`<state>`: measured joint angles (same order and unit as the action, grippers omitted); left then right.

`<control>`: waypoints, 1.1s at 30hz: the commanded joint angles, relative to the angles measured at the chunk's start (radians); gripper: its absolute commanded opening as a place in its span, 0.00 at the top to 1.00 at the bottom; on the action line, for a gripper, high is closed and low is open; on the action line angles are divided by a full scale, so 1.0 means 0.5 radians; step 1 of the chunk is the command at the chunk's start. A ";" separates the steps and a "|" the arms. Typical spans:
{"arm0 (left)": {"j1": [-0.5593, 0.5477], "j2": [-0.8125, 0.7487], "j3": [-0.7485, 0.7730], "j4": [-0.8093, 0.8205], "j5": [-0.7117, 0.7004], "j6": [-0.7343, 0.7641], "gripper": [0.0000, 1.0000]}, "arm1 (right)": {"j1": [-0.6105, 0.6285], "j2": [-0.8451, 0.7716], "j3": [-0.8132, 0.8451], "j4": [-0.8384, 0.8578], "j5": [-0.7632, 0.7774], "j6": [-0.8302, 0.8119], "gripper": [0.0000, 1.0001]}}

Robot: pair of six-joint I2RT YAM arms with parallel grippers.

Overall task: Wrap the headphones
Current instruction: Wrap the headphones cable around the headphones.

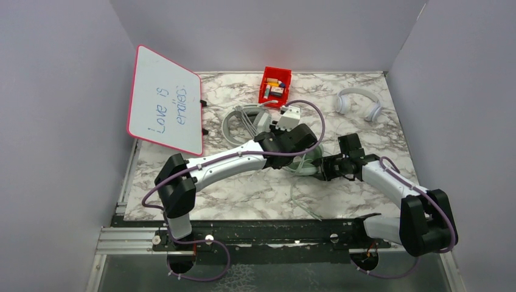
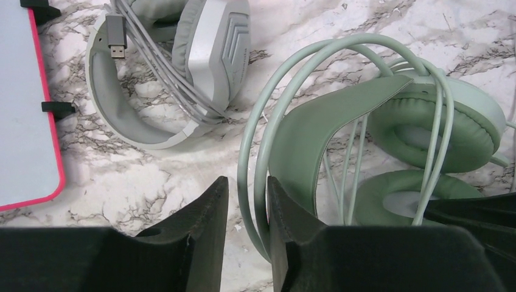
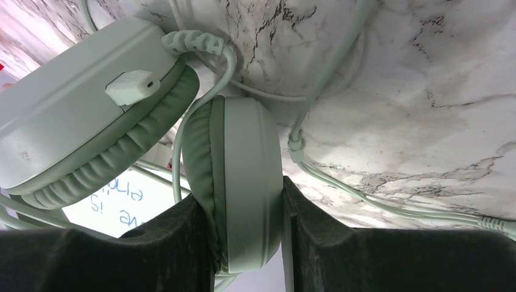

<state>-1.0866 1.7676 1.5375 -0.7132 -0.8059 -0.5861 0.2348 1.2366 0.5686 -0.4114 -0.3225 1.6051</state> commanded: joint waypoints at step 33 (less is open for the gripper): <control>0.222 -0.022 -0.180 0.262 0.225 0.046 0.99 | 0.012 -0.065 0.051 -0.003 0.091 -0.180 0.73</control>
<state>-1.0058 1.7889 1.4574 -0.6018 -0.7269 -0.5953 0.2428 1.2171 0.5694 -0.4137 -0.3054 1.6131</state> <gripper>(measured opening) 0.062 0.392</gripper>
